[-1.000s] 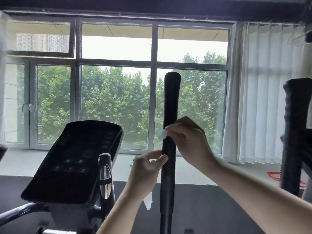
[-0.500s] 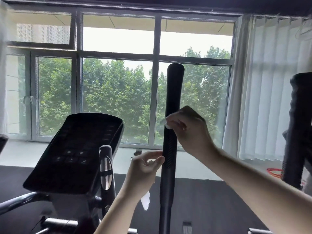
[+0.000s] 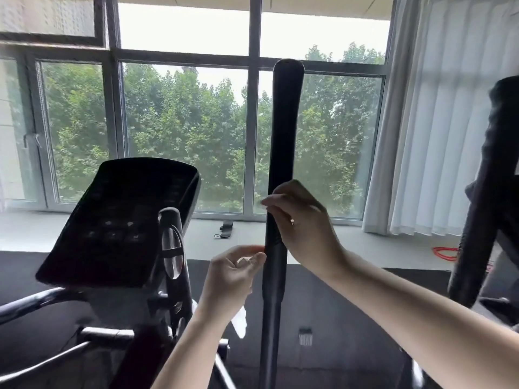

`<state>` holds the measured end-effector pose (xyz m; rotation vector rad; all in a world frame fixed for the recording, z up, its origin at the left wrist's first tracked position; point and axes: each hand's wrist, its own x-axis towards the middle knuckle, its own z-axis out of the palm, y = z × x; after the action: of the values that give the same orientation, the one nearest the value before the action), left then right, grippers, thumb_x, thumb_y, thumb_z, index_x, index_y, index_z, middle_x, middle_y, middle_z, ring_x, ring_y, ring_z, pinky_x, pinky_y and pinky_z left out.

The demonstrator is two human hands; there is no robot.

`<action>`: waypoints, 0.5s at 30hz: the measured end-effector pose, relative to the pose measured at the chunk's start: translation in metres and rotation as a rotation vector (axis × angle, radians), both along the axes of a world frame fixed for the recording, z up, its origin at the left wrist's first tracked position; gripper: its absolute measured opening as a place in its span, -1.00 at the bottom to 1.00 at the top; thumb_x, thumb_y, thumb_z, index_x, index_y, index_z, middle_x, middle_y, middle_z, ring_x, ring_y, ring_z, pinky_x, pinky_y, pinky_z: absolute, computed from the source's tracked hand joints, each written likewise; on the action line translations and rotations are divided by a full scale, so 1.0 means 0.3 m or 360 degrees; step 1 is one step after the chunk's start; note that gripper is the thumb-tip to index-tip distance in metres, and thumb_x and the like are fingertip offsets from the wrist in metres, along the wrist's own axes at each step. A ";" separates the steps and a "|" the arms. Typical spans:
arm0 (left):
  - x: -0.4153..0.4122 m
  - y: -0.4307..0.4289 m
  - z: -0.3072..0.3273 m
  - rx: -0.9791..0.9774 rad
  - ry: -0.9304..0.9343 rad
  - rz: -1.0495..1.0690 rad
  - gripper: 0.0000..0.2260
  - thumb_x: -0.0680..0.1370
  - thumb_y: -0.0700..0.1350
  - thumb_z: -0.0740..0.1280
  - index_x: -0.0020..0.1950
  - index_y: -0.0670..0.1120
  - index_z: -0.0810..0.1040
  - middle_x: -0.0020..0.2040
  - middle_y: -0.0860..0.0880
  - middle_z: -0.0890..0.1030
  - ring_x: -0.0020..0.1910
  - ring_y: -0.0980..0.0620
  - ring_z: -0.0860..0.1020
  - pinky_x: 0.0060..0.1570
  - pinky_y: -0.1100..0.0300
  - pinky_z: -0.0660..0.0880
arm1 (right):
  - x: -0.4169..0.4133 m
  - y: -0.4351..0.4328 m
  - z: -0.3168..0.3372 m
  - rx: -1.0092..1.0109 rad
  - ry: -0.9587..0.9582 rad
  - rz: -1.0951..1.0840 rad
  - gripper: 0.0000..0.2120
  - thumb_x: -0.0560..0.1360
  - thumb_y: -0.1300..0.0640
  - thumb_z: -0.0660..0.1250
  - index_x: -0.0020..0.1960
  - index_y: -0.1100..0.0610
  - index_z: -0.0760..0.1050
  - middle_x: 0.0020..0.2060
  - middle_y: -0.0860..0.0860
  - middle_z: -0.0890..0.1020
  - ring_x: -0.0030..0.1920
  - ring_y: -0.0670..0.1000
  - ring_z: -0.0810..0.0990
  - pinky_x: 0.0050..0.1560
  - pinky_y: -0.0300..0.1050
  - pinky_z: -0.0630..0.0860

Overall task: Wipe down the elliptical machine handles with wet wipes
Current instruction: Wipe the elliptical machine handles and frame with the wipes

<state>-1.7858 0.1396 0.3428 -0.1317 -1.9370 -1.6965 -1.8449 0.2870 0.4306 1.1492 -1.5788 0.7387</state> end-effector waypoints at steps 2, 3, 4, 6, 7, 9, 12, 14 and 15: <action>0.008 0.000 -0.023 -0.0023 0.0005 0.0001 -0.89 0.59 -0.13 0.45 0.07 0.04 0.72 -0.48 0.13 0.54 -0.52 0.08 0.38 -0.50 0.23 0.40 | 0.010 0.017 -0.094 0.0073 0.0013 0.0012 -0.87 0.54 0.43 0.44 0.02 0.28 0.71 -0.08 0.12 0.65 -0.07 0.07 0.65 0.01 -0.15 0.58; 0.012 0.000 -0.034 -0.0025 0.0012 0.0004 -0.89 0.60 -0.16 0.44 0.06 0.01 0.73 -0.46 0.14 0.57 -0.53 0.09 0.39 -0.51 0.23 0.39 | 0.015 0.029 -0.152 0.0098 -0.0019 0.0025 -0.88 0.54 0.41 0.46 0.02 0.26 0.71 -0.08 0.10 0.66 -0.06 0.06 0.66 0.02 -0.12 0.59; 0.018 0.000 -0.042 -0.0029 0.0010 0.0011 -0.89 0.60 -0.19 0.43 0.05 0.00 0.73 -0.46 0.15 0.59 -0.54 0.10 0.39 -0.52 0.23 0.38 | 0.025 0.042 -0.214 0.0127 -0.0077 0.0044 -0.89 0.54 0.40 0.46 0.01 0.25 0.71 -0.09 0.08 0.67 -0.05 0.03 0.66 0.02 -0.11 0.61; 0.030 -0.003 -0.055 -0.0044 -0.0014 0.0028 -0.85 0.61 -0.23 0.41 0.02 0.00 0.73 -0.45 0.14 0.60 -0.55 0.11 0.40 -0.53 0.23 0.36 | 0.044 0.060 -0.332 0.0213 -0.0203 0.0109 -0.90 0.55 0.37 0.45 0.00 0.23 0.71 -0.07 0.06 0.68 -0.03 0.00 0.68 0.01 -0.07 0.63; 0.034 -0.004 -0.059 -0.0045 -0.0024 0.0024 -0.83 0.61 -0.25 0.40 0.02 0.00 0.74 -0.44 0.14 0.61 -0.54 0.11 0.40 -0.54 0.22 0.37 | 0.052 0.065 -0.373 0.0250 -0.0244 0.0139 -0.91 0.56 0.37 0.44 -0.01 0.24 0.71 -0.07 0.06 0.69 -0.03 0.00 0.69 0.00 -0.05 0.64; 0.038 -0.005 -0.064 -0.0037 -0.0043 0.0019 -0.82 0.61 -0.25 0.40 0.03 -0.01 0.75 -0.42 0.13 0.62 -0.53 0.11 0.41 -0.51 0.20 0.40 | 0.050 0.070 -0.381 0.0264 -0.0249 0.0161 -0.91 0.55 0.38 0.45 -0.03 0.25 0.71 -0.07 0.06 0.69 -0.03 0.00 0.70 0.00 -0.05 0.64; 0.042 0.000 -0.060 -0.0001 -0.0085 0.0020 -0.84 0.63 -0.21 0.39 0.05 0.02 0.73 -0.48 0.11 0.57 -0.54 0.09 0.40 -0.46 0.14 0.39 | 0.031 0.048 -0.250 0.0052 -0.0171 0.0087 -0.90 0.56 0.38 0.43 -0.07 0.25 0.70 -0.11 0.08 0.67 -0.09 -0.06 0.65 0.01 -0.22 0.60; 0.047 0.002 -0.057 0.0030 -0.0109 0.0028 -0.82 0.64 -0.22 0.37 0.04 0.03 0.72 -0.48 0.12 0.56 -0.53 0.09 0.40 -0.47 0.18 0.39 | 0.025 0.031 -0.176 -0.0042 -0.0134 0.0050 -0.90 0.55 0.40 0.43 -0.07 0.26 0.70 -0.10 0.09 0.66 -0.09 -0.06 0.63 0.02 -0.29 0.54; 0.048 0.003 -0.058 0.0037 -0.0113 0.0036 -0.81 0.64 -0.21 0.36 0.04 0.03 0.72 -0.48 0.13 0.57 -0.53 0.10 0.40 -0.49 0.21 0.39 | 0.021 0.025 -0.169 -0.0036 -0.0114 0.0044 -0.90 0.56 0.40 0.43 -0.06 0.27 0.70 -0.09 0.09 0.65 -0.09 -0.03 0.64 0.03 -0.27 0.54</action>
<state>-1.7713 0.1406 0.3255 -0.0412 -1.9619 -1.7293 -1.8385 0.2945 0.3799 1.1413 -1.6127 0.8221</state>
